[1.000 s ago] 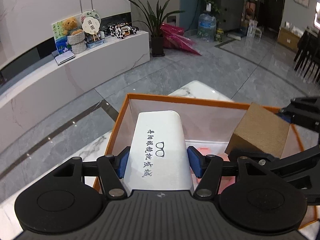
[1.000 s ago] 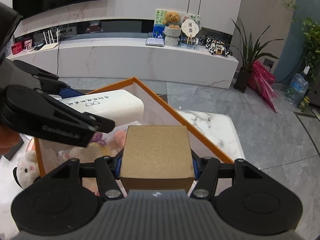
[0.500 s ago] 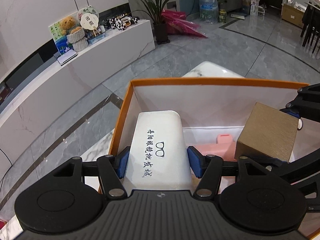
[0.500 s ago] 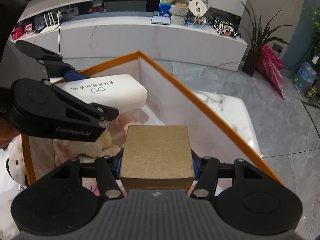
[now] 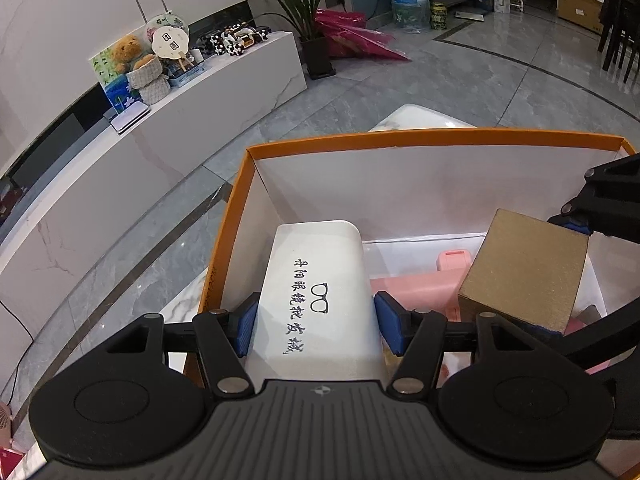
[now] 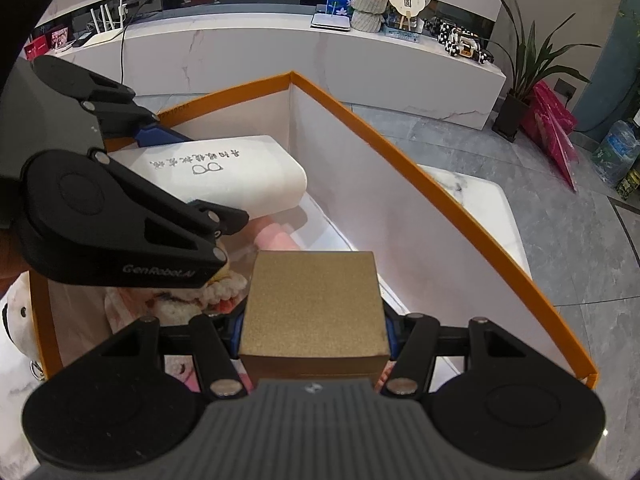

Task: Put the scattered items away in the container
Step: 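Carry the cardboard box and glasses case with both tools over the orange box, then open both tools to drop the cardboard box and glasses case into the box, then move both tools back over the table toward the plush and compact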

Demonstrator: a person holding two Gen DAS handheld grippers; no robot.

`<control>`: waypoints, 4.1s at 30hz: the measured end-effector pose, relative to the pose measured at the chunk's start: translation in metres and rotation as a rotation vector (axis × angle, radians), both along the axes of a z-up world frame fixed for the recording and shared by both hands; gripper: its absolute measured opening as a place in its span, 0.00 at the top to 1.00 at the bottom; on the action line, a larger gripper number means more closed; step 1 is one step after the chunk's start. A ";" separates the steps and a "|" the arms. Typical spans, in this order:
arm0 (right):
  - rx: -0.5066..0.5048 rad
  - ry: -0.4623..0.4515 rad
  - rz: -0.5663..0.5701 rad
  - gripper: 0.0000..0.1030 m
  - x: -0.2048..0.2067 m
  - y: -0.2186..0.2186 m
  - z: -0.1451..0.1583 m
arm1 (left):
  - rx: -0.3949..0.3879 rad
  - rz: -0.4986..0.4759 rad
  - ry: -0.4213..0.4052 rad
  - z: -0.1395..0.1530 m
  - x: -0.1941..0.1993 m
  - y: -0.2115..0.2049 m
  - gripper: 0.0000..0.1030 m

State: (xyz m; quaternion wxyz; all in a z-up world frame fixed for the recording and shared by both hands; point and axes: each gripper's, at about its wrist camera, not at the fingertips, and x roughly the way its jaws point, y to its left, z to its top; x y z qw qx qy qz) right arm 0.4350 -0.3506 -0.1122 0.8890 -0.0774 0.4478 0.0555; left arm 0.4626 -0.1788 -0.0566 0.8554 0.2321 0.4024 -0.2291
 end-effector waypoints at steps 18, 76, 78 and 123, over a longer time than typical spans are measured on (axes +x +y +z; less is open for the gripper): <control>-0.005 -0.022 -0.008 0.33 0.000 0.003 0.004 | 0.012 0.010 -0.012 0.005 -0.004 0.001 0.23; 0.025 -0.274 0.030 0.29 -0.144 0.058 0.108 | -0.396 0.252 -0.207 0.126 -0.172 0.115 0.14; 0.033 -0.284 0.037 0.27 -0.151 0.062 0.109 | -0.415 0.272 -0.204 0.123 -0.177 0.125 0.14; 0.182 -0.236 0.167 0.21 -0.156 0.151 0.000 | -0.441 0.566 -0.078 0.003 -0.210 0.261 0.13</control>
